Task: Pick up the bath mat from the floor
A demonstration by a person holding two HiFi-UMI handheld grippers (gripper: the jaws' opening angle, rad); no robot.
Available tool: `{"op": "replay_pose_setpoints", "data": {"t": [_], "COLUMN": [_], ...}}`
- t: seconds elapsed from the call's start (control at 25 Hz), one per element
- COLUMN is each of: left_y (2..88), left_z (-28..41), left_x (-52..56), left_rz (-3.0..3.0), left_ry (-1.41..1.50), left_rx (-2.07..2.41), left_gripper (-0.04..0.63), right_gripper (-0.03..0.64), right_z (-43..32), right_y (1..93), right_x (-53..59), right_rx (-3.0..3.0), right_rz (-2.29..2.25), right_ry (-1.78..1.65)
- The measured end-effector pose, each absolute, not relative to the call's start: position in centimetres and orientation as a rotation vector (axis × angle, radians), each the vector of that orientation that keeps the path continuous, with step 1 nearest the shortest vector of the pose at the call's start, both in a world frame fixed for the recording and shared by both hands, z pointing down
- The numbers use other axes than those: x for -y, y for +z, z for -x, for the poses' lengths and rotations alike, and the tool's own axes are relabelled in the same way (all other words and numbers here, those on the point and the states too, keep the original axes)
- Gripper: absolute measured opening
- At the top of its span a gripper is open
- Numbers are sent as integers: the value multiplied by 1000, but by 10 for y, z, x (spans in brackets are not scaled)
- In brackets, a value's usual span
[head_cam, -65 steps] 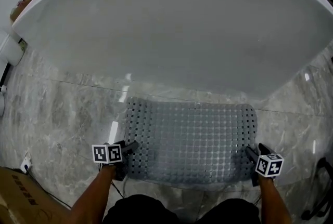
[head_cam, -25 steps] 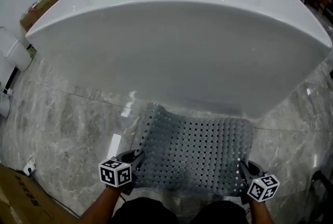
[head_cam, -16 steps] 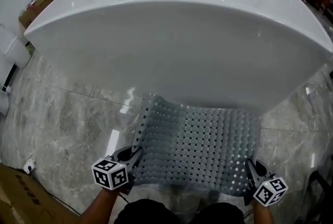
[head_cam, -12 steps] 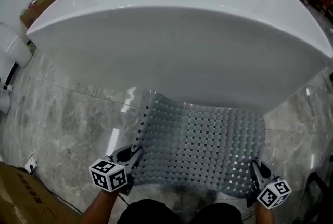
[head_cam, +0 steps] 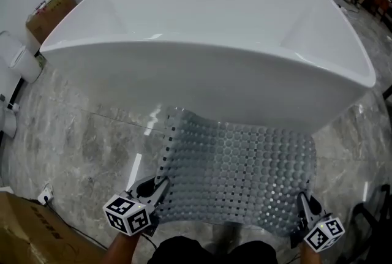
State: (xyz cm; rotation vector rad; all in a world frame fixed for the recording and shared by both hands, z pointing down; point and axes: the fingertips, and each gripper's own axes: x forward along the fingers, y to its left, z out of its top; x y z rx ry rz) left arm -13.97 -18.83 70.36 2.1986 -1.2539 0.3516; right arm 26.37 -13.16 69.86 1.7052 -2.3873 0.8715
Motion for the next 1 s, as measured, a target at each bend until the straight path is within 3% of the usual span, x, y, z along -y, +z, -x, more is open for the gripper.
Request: {"op": "replay_pose_setpoints", "data": {"t": [1.0], "left_y": [370], "left_z": [148], "left_x": [150], "left_rz": [-2202], "left_ry": [271], "left_rx": [1280], "left_gripper": [71], "right_gripper": [44], "right_z": [-248], "right_y": [360], "right_x": [102], "right_rx": [2410], "right_rz": [-1758], "right_ry": [832]}}
